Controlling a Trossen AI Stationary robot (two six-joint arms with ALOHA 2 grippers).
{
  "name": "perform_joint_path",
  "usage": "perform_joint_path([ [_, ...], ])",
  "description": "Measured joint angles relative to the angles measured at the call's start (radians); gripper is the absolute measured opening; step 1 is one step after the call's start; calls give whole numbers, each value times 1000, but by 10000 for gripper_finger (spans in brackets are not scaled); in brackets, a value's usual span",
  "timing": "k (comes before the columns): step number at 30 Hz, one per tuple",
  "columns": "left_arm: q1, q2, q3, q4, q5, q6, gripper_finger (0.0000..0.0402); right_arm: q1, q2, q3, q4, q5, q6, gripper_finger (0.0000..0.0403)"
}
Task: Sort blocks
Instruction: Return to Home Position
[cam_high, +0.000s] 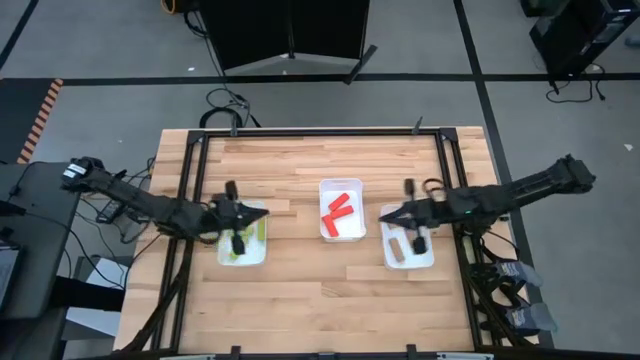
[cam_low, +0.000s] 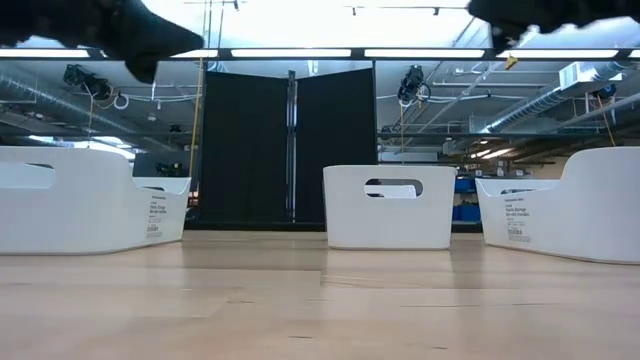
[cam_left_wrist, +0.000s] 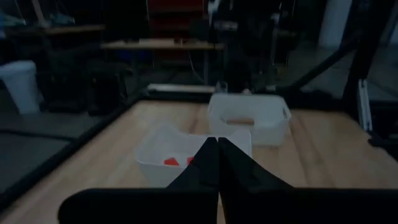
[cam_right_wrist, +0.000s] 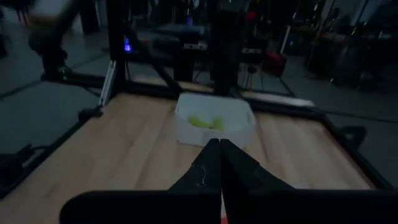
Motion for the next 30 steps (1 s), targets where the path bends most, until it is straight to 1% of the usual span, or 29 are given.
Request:
perform_joint_path([
  [3,6,-151,-78,-10,10,11,1,-6,-170,-78,-73,2,1,4],
  [6,34,-263,-141,-9,89,1,1,-23,-309,-130,-163,2,9,4],
  [8,61,-305,-173,-9,131,-29,1,-40,-384,-160,-186,-21,7,4],
  [11,116,-312,-207,-9,192,-58,1,-78,-469,-202,-186,-102,9,4],
  [13,162,-304,-225,-3,269,-70,1,-110,-514,-230,-178,-152,22,4],
  [15,213,-291,-249,40,336,-89,0,-141,-543,-252,-175,-191,36,4],
  [18,286,-290,-291,90,399,-99,0,-185,-573,-284,-176,-245,52,4],
  [20,323,-292,-315,109,423,-101,0,-209,-595,-303,-177,-281,68,4],
  [24,358,-299,-314,113,465,-97,0,-238,-641,-313,-218,-333,101,4],
  [27,359,-312,-314,91,472,-92,0,-244,-688,-313,-265,-337,103,4],
  [30,359,-339,-314,44,471,-92,0,-243,-732,-313,-265,-337,90,4],
])
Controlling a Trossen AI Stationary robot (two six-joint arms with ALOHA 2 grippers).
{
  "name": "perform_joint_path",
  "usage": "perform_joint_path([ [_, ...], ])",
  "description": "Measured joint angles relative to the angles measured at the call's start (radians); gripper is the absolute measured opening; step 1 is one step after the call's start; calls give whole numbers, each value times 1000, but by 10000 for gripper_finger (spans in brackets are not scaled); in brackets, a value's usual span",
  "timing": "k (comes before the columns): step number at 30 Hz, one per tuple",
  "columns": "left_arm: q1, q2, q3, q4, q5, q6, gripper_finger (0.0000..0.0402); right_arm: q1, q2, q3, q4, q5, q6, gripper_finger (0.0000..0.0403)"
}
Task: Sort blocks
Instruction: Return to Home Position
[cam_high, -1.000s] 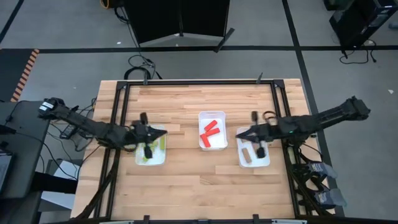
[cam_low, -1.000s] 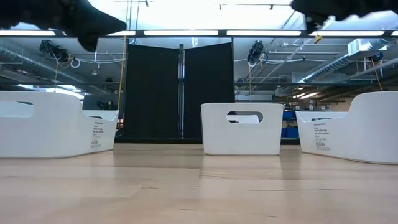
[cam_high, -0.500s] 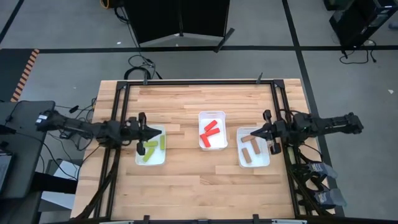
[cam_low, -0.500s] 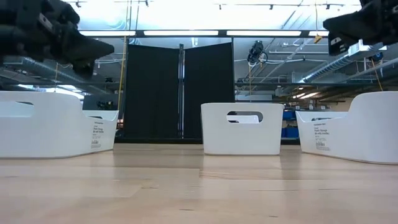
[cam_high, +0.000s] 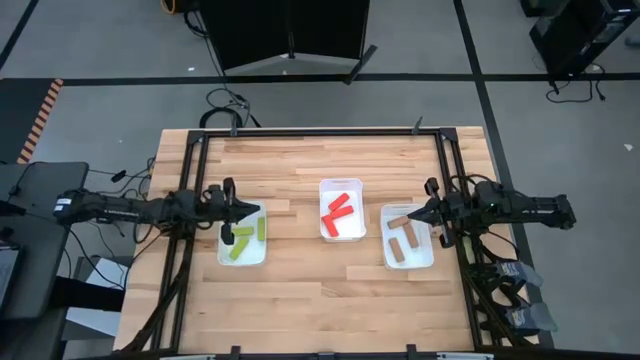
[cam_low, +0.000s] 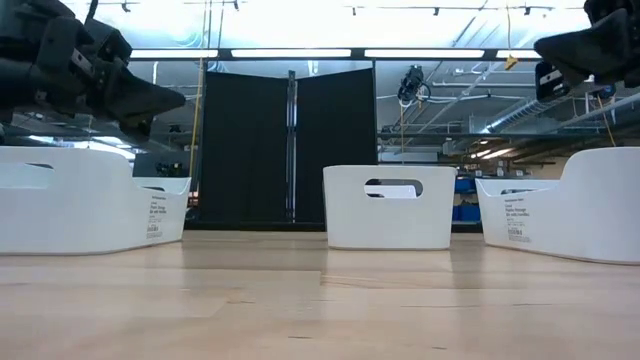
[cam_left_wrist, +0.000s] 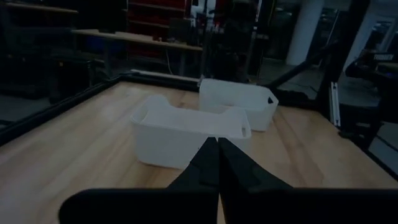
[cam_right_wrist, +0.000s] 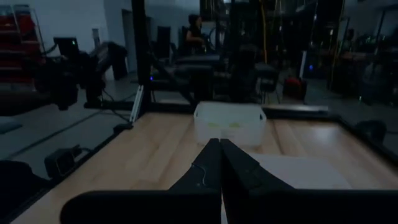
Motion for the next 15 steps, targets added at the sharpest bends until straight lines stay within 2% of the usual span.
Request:
perform_joint_path([
  [7,-2,-115,0,-88,-12,43,0,0,3,3,-17,5,-10,4],
  [15,-2,-321,0,-252,-46,58,0,0,3,-12,-5,58,-19,4],
])
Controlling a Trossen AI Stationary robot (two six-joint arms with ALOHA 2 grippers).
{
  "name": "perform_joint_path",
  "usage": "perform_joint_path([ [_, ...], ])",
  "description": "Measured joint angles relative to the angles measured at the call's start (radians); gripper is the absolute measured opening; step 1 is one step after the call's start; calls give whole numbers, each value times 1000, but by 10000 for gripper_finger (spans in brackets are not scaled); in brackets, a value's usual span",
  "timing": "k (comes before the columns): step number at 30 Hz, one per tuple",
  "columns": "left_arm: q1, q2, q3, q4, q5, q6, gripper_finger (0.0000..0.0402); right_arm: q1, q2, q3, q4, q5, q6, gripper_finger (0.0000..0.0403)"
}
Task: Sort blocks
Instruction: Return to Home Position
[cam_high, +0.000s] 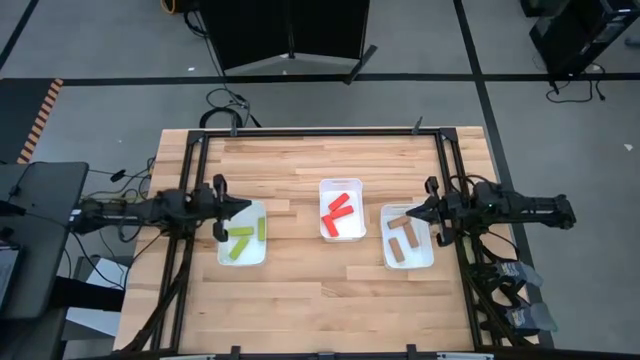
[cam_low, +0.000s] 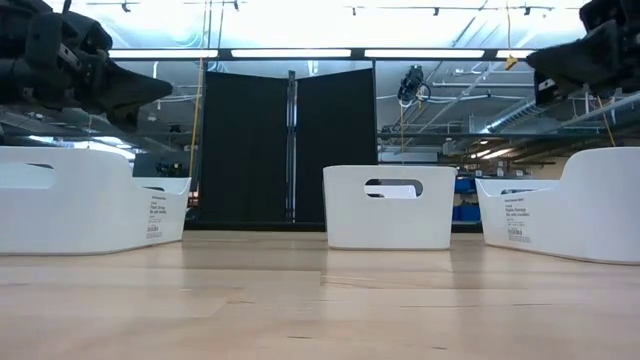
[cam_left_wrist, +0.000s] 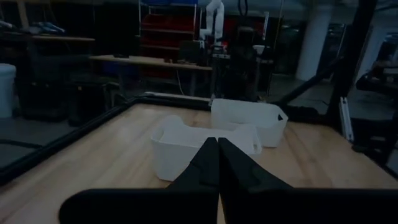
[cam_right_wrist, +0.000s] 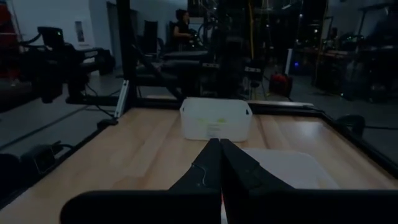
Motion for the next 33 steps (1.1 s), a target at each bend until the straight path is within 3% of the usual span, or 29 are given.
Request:
perform_joint_path([
  [5,-4,-50,0,-47,-21,31,0,0,1,-119,141,3,28,4],
  [22,-34,-43,0,-63,-49,74,18,-18,16,-122,151,26,2,8],
  [33,-33,-35,0,-53,-52,72,23,-18,17,-122,153,26,-11,40],
])
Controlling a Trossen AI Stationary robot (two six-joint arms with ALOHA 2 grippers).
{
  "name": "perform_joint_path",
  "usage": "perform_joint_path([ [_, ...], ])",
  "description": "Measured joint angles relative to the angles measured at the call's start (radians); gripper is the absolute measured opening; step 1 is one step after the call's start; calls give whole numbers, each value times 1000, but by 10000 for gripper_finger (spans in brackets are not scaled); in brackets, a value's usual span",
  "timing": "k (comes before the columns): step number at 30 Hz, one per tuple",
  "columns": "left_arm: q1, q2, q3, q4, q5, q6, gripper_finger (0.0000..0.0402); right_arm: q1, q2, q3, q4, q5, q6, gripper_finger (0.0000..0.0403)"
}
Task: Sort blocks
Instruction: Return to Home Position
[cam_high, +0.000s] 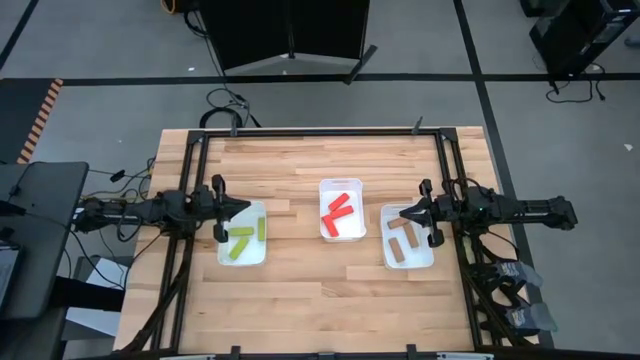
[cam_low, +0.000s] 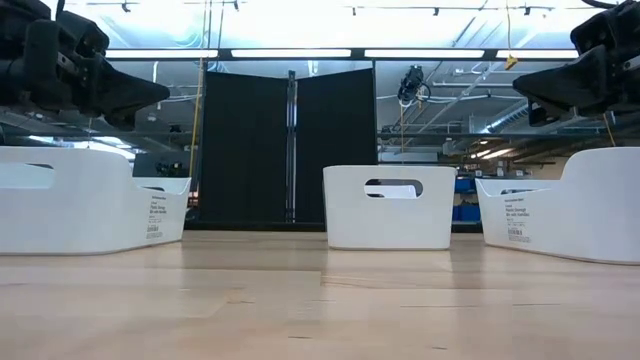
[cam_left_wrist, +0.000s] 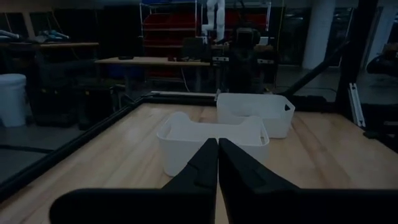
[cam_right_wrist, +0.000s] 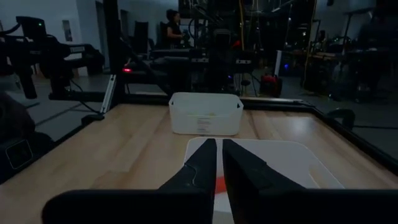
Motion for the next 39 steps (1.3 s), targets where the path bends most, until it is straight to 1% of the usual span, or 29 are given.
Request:
perform_joint_path([
  [8,0,0,0,5,-1,0,23,0,0,0,1,0,0,34],
  [39,0,0,0,7,-1,0,24,0,0,0,2,1,-1,34],
])
